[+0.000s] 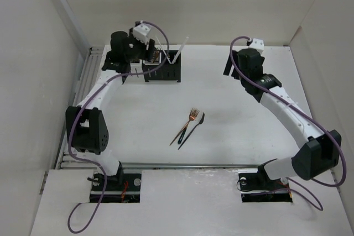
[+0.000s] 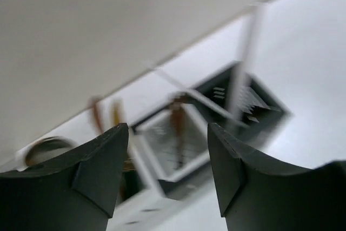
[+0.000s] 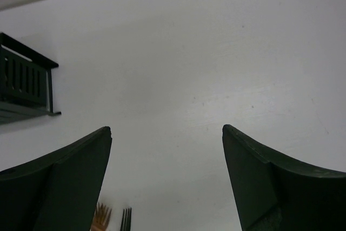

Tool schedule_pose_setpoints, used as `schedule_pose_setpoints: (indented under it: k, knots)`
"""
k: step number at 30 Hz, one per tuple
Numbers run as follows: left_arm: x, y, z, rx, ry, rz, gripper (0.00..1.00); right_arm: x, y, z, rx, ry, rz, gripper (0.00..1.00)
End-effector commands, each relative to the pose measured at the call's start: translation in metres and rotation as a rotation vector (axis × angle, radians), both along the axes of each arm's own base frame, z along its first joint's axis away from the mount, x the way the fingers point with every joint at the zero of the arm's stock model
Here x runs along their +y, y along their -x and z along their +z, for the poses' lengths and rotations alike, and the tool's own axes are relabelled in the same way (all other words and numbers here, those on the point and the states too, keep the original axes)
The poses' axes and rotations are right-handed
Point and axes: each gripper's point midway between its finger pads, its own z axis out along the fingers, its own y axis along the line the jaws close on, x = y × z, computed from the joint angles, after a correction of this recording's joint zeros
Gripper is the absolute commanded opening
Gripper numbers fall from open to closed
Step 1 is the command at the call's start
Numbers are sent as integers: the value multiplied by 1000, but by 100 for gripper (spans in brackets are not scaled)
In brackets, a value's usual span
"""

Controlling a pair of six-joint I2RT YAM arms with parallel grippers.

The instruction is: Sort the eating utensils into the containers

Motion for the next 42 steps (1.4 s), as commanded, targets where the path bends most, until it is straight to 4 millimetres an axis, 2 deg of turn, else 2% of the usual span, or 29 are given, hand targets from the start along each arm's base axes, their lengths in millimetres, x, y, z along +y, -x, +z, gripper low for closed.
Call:
schedule_pose_setpoints:
  k: [1,3,4,5,6,7,8,9,10,12,15,16,18,19,22,26,28,32,33,37,42]
  knots:
    - [-72,78,-24,207,-45,-293,57,-2,22,17,-67,-60,10,88]
    - [-97,113,-45,282,-58,-425,57,-8,43,9,-59,-77,11,88]
    - [-116,139,-55,311,-93,-511,57,-11,51,6,-55,-95,2,88]
    - [-122,158,-75,360,-119,-556,57,-14,58,4,-51,-102,-2,88]
    - [-129,172,-89,390,-149,-594,57,-18,69,-10,-13,-94,-7,88]
    - [-132,188,-105,445,-189,-621,57,-22,80,-3,-32,-111,-11,88]
    - [-144,206,-115,451,-245,-679,57,-26,86,-3,-30,-106,-19,88]
    - [-144,216,-134,497,-290,-680,57,-30,95,-12,-2,-94,-21,88]
    - [-147,225,-145,533,-315,-689,57,-34,104,-5,-24,-103,-20,88]
    - [-153,248,-172,627,-354,-710,54,-38,115,-9,-12,-106,-24,88]
    - [-159,269,-196,682,-393,-730,51,-43,128,-1,-42,-119,-23,88]
    - [-160,274,-201,689,-404,-730,48,-45,132,-5,-32,-115,-23,88]
    - [-166,285,-210,677,-433,-748,47,-48,138,2,-52,-123,-22,88]
    - [-161,289,-222,688,-466,-731,46,-48,140,4,-60,-127,-22,88]
    - [-155,289,-235,662,-507,-694,39,-51,146,2,-55,-124,-22,88]
    - [-155,296,-238,674,-509,-711,36,-54,151,10,-86,-133,-29,88]
    - [-155,293,-240,658,-512,-700,36,-57,152,4,-72,-122,-39,88]
    - [-150,287,-257,671,-559,-646,34,-62,156,7,-73,-120,-62,88]
    - [-152,283,-256,665,-563,-638,34,-63,156,7,-75,-116,-70,88]
    - [-151,286,-261,712,-576,-648,37,-69,160,9,-87,-111,-87,88]
    - [-151,286,-253,693,-580,-656,40,-71,162,10,-80,-102,-97,88]
